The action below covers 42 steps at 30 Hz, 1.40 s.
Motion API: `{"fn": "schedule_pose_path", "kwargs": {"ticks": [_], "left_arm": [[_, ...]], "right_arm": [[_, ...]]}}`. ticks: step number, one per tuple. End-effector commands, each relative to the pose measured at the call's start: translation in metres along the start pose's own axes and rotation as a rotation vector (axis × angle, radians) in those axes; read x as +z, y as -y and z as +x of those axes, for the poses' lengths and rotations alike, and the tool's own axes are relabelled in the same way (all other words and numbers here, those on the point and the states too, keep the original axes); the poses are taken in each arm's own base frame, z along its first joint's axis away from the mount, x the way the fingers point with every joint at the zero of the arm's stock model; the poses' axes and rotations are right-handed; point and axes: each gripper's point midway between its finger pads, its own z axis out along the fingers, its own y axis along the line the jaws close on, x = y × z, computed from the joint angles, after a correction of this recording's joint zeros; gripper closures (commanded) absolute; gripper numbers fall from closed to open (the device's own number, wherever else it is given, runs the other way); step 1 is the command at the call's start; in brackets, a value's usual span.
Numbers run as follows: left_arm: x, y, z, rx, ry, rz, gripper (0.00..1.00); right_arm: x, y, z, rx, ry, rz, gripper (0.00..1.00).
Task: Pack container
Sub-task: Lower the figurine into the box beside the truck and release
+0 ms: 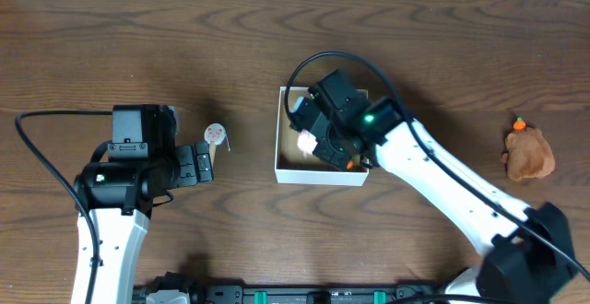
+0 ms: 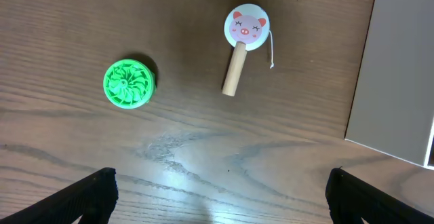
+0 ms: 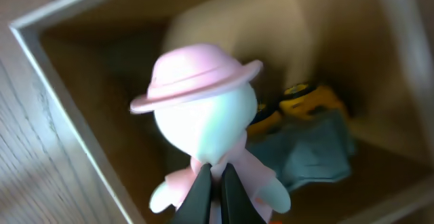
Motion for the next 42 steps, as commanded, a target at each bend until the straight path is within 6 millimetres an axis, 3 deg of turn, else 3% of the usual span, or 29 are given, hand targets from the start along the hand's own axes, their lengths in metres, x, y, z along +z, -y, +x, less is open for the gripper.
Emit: {"fn": "schedule_pose_path", "kwargs": {"ticks": [1,4,7,8,16,19,22,23,25,28,30,32,36,39,42], "left_arm": [[-0.004,0.001,-0.005,-0.015,0.014,0.010,0.02],[-0.004,0.001,-0.005,-0.015,0.014,0.010,0.02],[-0.004,0.001,-0.005,-0.015,0.014,0.010,0.02],[-0.004,0.001,-0.005,-0.015,0.014,0.010,0.02],[-0.004,0.001,-0.005,-0.015,0.014,0.010,0.02],[-0.004,0.001,-0.005,-0.015,0.014,0.010,0.02],[-0.004,0.001,-0.005,-0.015,0.014,0.010,0.02],[-0.004,0.001,-0.005,-0.015,0.014,0.010,0.02],[-0.004,0.001,-0.005,-0.015,0.014,0.010,0.02],[-0.004,0.001,-0.005,-0.015,0.014,0.009,0.02],[-0.004,0.001,-0.005,-0.015,0.014,0.010,0.02],[-0.004,0.001,-0.005,-0.015,0.014,0.010,0.02],[-0.004,0.001,-0.005,-0.015,0.014,0.010,0.02],[-0.004,0.001,-0.005,-0.015,0.014,0.010,0.02],[-0.004,0.001,-0.005,-0.015,0.014,0.010,0.02]], "right_arm": [[0.006,-0.002,-0.001,-0.018,-0.016,-0.015,0.97],[0.007,-0.003,0.002,-0.016,-0.026,-0.019,0.83],[0.006,-0.003,0.002,-0.016,-0.025,-0.018,0.46],[0.006,-0.003,0.002,-0.016,-0.026,-0.017,0.38],[0.002,0.010,-0.010,0.042,0.027,0.039,0.40],[-0.016,0.034,-0.019,0.181,0.088,0.147,0.39],[-0.054,0.079,-0.012,0.381,0.146,0.324,0.29],[-0.070,0.098,-0.005,0.471,0.167,0.390,0.23],[-0.101,0.128,0.013,0.613,0.210,0.468,0.20],[-0.142,0.169,0.050,0.803,0.280,0.530,0.08],[-0.162,0.193,0.085,0.911,0.304,0.551,0.01],[-0.170,0.212,0.118,0.973,0.297,0.551,0.01],[-0.168,0.240,0.196,1.022,0.187,0.546,0.01],[-0.151,0.254,0.258,1.127,0.067,0.538,0.01],[-0.123,0.257,0.301,1.220,-0.036,0.482,0.01]]}}
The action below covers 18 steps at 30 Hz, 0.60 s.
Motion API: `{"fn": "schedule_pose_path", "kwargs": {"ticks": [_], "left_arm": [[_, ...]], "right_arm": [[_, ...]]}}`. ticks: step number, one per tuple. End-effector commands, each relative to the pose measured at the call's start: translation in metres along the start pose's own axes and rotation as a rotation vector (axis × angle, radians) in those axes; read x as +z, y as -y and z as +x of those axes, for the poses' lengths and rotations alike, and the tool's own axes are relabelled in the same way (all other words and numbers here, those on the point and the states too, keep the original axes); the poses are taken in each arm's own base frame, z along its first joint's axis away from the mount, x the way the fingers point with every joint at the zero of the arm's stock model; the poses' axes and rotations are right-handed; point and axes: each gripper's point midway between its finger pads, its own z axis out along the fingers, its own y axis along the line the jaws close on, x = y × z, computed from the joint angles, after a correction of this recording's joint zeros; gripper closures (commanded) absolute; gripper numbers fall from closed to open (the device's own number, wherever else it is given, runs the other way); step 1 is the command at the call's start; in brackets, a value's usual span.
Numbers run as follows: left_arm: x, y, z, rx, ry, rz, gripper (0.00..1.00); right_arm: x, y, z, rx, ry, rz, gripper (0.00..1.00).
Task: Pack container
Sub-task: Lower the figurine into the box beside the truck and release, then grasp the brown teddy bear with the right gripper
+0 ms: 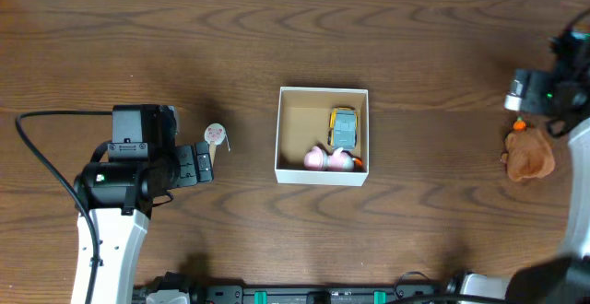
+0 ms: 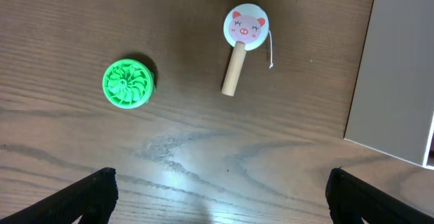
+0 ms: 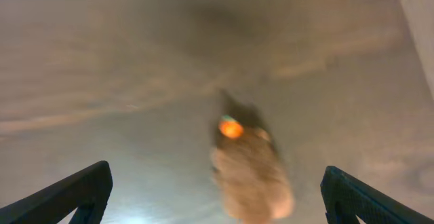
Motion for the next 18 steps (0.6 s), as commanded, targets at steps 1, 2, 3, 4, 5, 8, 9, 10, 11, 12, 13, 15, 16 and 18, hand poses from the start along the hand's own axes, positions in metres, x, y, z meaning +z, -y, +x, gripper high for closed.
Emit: {"fn": "schedule_pose_path", "kwargs": {"ticks": [1,2,3,4,5,8,9,10,11,12,13,15,16,18], "left_arm": [[-0.004,0.001,-0.005,-0.015,0.015,0.007,0.02],[-0.004,0.001,-0.005,-0.015,0.015,0.007,0.02],[-0.004,0.001,-0.005,-0.015,0.015,0.007,0.02],[-0.004,0.001,-0.005,-0.015,0.014,0.007,0.02],[-0.004,0.000,-0.005,-0.015,0.014,0.007,0.02],[-0.004,0.000,-0.004,-0.015,0.011,0.006,0.02],[-0.004,0.000,-0.004,-0.015,0.011,0.006,0.02],[-0.004,0.000,-0.004,-0.015,0.011,0.006,0.02],[-0.004,0.000,-0.004,-0.015,0.012,0.006,0.02],[-0.004,0.000,-0.004,-0.015,0.012,0.006,0.02],[-0.004,0.000,-0.005,-0.015,0.013,0.007,0.02],[-0.004,0.001,-0.006,-0.015,0.016,0.007,0.02],[-0.004,0.001,-0.006,-0.015,0.019,0.007,0.02],[-0.004,0.001,-0.007,-0.015,0.022,0.008,0.02]], "right_arm": [[0.040,0.017,0.025,-0.001,-0.134,-0.027,0.01],[0.051,0.024,0.034,0.014,-0.179,-0.017,0.01],[0.063,0.032,0.044,0.028,-0.227,0.001,0.01],[0.073,0.038,0.053,0.039,-0.267,0.017,0.01],[0.078,0.041,0.057,0.047,-0.287,0.026,0.01],[0.097,0.045,0.070,0.067,-0.343,0.030,0.01],[0.101,0.044,0.074,0.066,-0.362,0.026,0.01],[0.105,0.043,0.078,0.065,-0.381,0.021,0.01],[0.109,0.042,0.082,0.064,-0.399,0.017,0.01],[0.112,0.041,0.085,0.064,-0.413,0.014,0.01],[0.114,0.040,0.089,0.062,-0.428,0.009,0.01],[0.117,0.037,0.095,0.059,-0.455,0.002,0.01],[0.117,0.037,0.096,0.058,-0.462,0.000,0.01],[0.117,0.036,0.098,0.059,-0.471,-0.004,0.01]]}}
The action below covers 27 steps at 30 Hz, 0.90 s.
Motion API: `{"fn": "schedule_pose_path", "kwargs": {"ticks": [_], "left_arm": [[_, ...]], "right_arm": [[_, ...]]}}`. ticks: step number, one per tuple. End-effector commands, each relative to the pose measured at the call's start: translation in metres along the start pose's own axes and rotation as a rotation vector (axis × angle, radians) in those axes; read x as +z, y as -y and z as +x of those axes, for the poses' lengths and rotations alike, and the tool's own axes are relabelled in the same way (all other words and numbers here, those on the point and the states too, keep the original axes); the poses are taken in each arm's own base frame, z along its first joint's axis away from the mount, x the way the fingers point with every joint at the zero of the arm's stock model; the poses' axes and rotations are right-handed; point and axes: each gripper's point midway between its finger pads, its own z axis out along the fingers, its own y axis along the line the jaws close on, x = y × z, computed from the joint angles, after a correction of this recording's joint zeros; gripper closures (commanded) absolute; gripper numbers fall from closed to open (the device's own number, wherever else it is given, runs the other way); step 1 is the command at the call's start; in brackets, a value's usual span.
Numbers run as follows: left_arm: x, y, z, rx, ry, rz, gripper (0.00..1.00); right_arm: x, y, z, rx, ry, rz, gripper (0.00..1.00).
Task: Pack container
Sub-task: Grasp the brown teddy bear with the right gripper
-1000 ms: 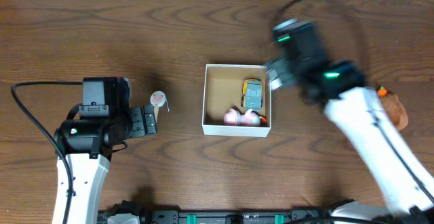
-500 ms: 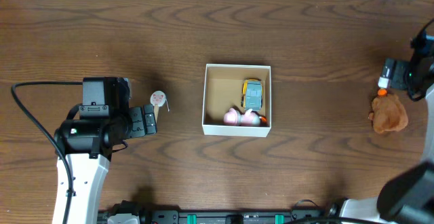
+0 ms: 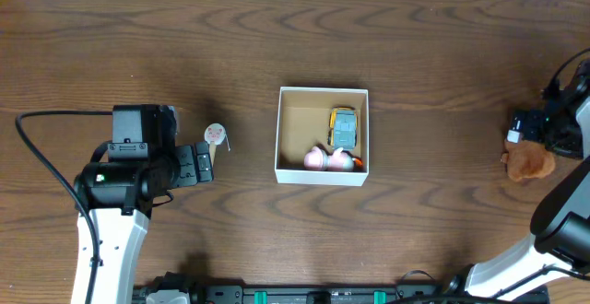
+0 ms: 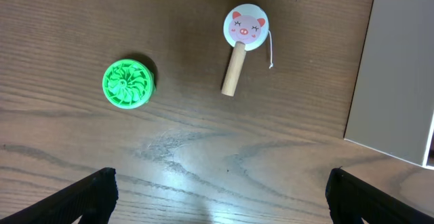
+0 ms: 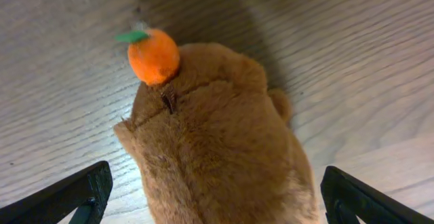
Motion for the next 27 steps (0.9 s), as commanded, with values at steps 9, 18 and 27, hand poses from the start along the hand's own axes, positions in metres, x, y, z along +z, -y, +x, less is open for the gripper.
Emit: {"fn": "schedule_pose_path", "kwargs": {"ticks": [9,18,27], "left_arm": [[-0.004,0.001,-0.007,-0.014,0.020,0.008,0.02],[-0.004,0.001,-0.007,-0.014,0.020,0.008,0.02],[-0.004,0.001,-0.006,-0.014,0.020,0.008,0.02]], "right_arm": [[0.003,-0.003,0.008,0.004,-0.036,-0.020,0.57],[0.000,-0.015,0.006,0.058,-0.025,-0.067,0.97],[-0.079,-0.103,-0.015,-0.125,0.199,-0.222,0.99]]}}
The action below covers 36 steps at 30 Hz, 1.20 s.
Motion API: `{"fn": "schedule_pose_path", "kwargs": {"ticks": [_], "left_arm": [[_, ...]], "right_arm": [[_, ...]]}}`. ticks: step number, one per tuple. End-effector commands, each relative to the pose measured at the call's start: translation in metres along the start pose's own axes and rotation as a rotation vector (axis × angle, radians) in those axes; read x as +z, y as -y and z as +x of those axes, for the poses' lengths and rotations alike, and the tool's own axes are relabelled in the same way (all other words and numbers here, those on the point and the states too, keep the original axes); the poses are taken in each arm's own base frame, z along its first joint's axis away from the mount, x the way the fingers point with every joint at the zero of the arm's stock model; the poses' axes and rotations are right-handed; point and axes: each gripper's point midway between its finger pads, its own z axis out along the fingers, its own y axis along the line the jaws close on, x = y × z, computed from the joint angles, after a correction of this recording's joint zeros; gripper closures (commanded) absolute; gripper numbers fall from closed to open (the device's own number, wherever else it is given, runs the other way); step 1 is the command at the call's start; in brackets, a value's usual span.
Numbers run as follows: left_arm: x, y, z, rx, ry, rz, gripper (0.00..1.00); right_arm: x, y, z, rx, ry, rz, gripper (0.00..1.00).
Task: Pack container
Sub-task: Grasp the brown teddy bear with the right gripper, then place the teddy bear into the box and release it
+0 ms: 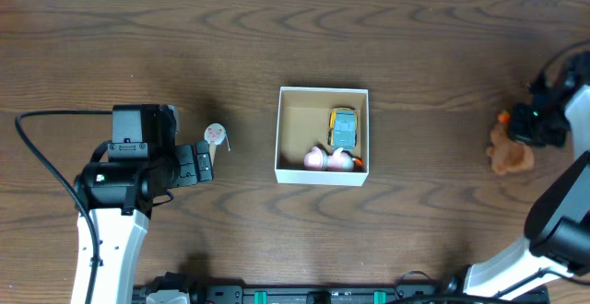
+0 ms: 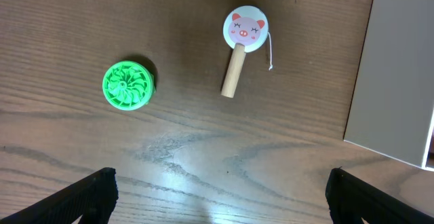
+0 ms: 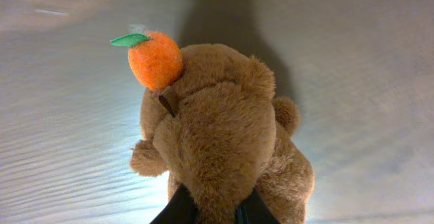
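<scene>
The white open box sits mid-table with a yellow toy car and a pink-hatted doll inside. My right gripper is shut on a brown plush with an orange on its head, seen over the table's right edge as the brown plush. My left gripper is open over bare wood, fingers wide apart. Ahead of it lie a green ridged disc and a pig-faced wooden paddle, the paddle left of the box.
The box's white outer wall fills the right side of the left wrist view. A black cable loops round the left arm. The table's far edge runs along the top of the overhead view.
My right gripper has shut on the brown plush, which has shifted a little left and looks lifted off the wood. The left arm, disc and paddle are unchanged.
My right gripper first held the pink-hatted doll inside the box. Then the doll lay in the box and the gripper was open at the far right near the plush. It then straddled the plush, and now grips it.
</scene>
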Motion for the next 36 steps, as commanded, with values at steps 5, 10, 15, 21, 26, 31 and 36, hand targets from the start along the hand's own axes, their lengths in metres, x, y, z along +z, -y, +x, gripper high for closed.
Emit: {"fn": "schedule_pose_path", "kwargs": {"ticks": [5,10,15,21,26,31,36], "left_arm": [[-0.004,0.001,-0.005,-0.015,0.016,0.007,0.02],[-0.004,0.001,-0.005,-0.015,0.016,0.007,0.02],[-0.004,0.001,-0.005,-0.015,0.016,0.007,0.02],[-0.004,0.001,-0.005,-0.015,0.016,0.007,0.02],[-0.004,0.001,-0.005,-0.015,0.015,0.007,0.02],[-0.004,0.001,-0.005,-0.015,0.016,0.007,0.02],[-0.004,0.001,-0.005,-0.015,0.016,0.007,0.02]], "right_arm": [[-0.116,-0.140,-0.013,-0.245,0.328,-0.182,0.99],[-0.184,-0.232,0.006,-0.384,0.536,-0.338,0.99],[-0.208,-0.321,0.052,-0.772,0.638,-0.434,0.99],[-0.177,-0.381,0.096,-1.081,0.604,-0.401,0.99],[-0.130,-0.393,0.102,-1.125,0.503,-0.314,0.99],[-0.086,-0.398,0.103,-1.174,0.413,-0.275,0.99],[-0.052,-0.404,0.103,-1.218,0.360,-0.249,0.99]]}}
